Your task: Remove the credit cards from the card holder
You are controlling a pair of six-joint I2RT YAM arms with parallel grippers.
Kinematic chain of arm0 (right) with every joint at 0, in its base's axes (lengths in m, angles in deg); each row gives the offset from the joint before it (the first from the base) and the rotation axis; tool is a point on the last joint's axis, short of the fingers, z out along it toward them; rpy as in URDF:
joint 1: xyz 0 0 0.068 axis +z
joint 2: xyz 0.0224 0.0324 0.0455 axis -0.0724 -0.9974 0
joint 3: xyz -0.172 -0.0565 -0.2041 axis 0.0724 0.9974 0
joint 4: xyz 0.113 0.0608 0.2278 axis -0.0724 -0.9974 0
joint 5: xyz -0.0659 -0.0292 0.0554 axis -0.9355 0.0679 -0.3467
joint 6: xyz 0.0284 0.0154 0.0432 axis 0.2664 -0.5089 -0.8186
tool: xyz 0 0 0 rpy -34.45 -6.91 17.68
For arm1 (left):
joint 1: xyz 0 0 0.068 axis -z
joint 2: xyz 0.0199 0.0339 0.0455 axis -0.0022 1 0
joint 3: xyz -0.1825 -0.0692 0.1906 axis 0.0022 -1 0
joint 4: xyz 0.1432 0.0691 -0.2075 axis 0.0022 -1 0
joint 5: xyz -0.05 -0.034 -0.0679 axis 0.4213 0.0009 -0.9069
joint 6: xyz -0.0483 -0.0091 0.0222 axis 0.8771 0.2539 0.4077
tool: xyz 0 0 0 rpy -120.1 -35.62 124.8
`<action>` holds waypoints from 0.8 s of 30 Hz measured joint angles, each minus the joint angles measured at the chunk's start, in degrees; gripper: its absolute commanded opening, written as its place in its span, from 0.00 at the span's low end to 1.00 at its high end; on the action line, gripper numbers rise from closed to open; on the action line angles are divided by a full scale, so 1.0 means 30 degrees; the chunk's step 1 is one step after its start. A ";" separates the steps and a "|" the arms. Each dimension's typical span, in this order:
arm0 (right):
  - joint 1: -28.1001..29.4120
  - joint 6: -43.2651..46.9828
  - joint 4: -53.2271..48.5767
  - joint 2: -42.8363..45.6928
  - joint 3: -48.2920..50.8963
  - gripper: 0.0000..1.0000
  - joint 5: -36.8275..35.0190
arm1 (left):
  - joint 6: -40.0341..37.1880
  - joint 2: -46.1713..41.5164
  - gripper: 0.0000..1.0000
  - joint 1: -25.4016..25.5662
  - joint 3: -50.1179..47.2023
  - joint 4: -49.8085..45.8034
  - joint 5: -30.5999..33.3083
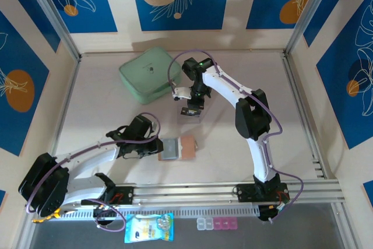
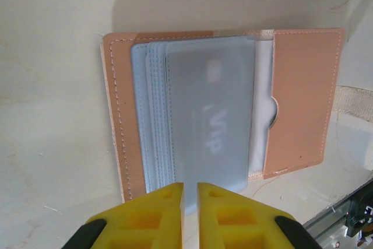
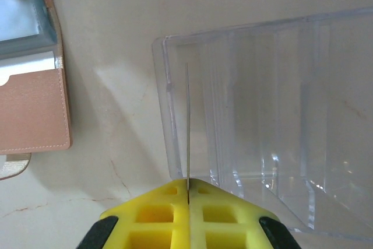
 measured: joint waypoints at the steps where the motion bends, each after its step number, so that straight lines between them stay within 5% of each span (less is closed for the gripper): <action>1: 0.0000 0.0000 -0.0029 -0.0044 0.0000 0.00 0.0066 | 0.0000 0.0000 0.14 0.0000 0.0000 0.0015 0.0000; 13: 0.0306 0.0131 -0.0437 -0.1246 0.0000 0.01 0.0699 | 0.0007 -0.0007 0.14 0.0000 0.0000 0.0109 0.0000; 24: 0.0481 -0.0007 -0.0510 -0.1326 0.0007 0.16 0.0692 | 0.0015 -0.0007 0.14 -0.0015 -0.0029 0.0211 0.0000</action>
